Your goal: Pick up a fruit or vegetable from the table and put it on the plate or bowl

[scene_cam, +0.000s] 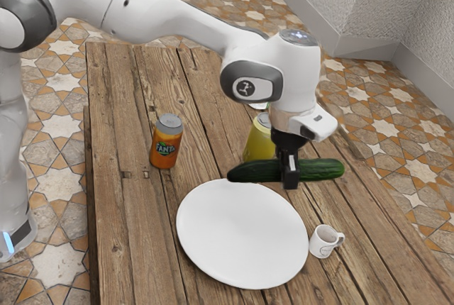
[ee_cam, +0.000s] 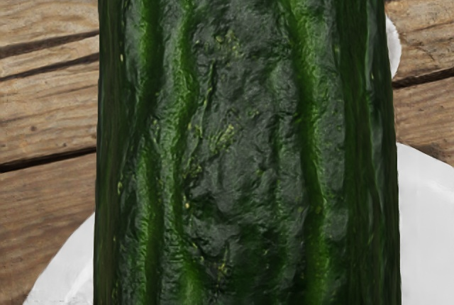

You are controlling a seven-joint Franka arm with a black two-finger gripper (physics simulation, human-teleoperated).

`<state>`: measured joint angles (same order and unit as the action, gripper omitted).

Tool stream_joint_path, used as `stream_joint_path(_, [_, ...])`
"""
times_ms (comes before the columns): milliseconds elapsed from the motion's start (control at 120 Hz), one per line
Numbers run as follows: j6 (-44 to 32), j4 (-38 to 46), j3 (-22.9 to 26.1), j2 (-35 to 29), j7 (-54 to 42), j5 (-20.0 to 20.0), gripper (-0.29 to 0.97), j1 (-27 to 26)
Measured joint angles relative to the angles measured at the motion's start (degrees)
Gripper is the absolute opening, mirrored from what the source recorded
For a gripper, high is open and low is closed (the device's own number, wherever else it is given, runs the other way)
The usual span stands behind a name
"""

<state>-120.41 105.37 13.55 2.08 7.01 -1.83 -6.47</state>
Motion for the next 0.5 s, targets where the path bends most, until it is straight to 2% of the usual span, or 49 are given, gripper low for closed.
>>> stream_joint_path(108, [-2.8, 1.63, -0.02, 0.9, 3.34, -0.84, 0.13, 1.1])
stream_joint_path(233, [-4.85, 1.86, -0.01, 0.94, 6.81, -1.25, 0.14, -3.61])
stream_joint_path(342, [-5.8, 1.92, -1.26, -0.2, 8.74, -1.71, 0.41, -8.65])
stream_joint_path(417, [-6.21, 1.83, -2.84, -0.42, 9.19, -1.61, 0.52, -11.17])
stream_joint_path(500, [-7.1, 1.69, -7.09, -0.33, 9.98, -1.99, 0.59, -14.57])
